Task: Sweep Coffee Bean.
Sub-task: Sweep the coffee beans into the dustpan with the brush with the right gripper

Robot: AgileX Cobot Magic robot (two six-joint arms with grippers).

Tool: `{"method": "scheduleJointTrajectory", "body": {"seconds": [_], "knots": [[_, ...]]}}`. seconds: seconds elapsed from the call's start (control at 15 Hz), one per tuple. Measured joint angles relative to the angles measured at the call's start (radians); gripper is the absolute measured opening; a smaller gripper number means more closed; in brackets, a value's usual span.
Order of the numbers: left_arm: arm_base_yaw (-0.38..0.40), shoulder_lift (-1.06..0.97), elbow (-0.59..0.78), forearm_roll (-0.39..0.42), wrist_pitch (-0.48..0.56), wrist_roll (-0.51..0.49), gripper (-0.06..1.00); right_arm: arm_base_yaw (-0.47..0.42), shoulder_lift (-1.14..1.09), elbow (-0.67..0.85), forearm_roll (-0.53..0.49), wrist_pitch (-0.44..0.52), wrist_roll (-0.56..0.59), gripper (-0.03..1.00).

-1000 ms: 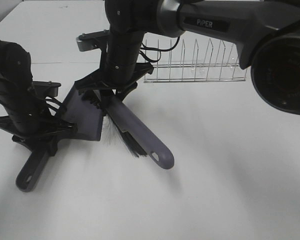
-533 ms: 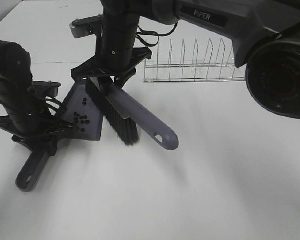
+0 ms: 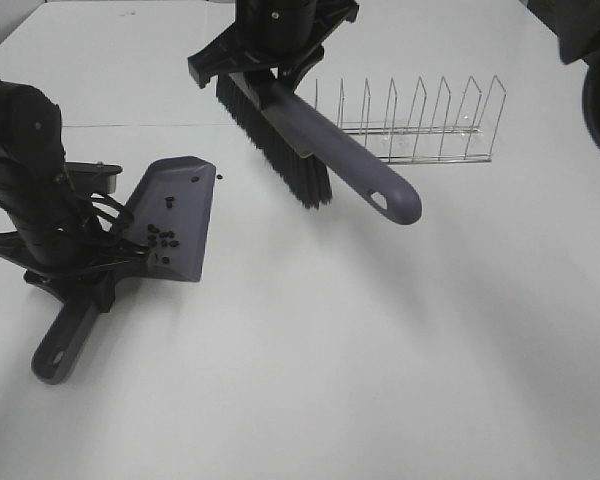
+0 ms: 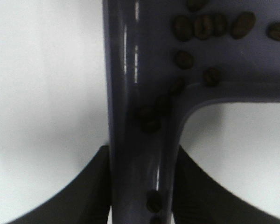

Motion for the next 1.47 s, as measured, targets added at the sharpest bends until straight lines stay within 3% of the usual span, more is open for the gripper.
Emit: {"method": "scheduleJointTrajectory", "body": {"seconds": [0.53,0.67,0.93,1.13,1.47], "knots": [[0.0,0.0,0.0,0.0,0.0,0.0,0.32,-0.137,-0.085,-0.003,-0.017,0.034,-0.018,0.27],[0.0,0.0,0.0,0.0,0.0,0.0,0.32,-0.209,-0.085,-0.003,0.055,0.038,-0.048,0.27],[0.0,0.0,-0.002,0.0,-0.004,0.0,0.32,-0.181,-0.049,-0.003,0.164,0.039,-0.072,0.27],[0.0,0.004,-0.01,0.003,0.001,-0.001,0.32,-0.167,0.028,-0.003,0.151,0.024,-0.063,0.27],[-0.001,0.01,-0.029,0.05,-0.005,-0.035,0.32,-0.166,0.11,-0.003,0.159,-0.078,-0.057,0.27]]}}
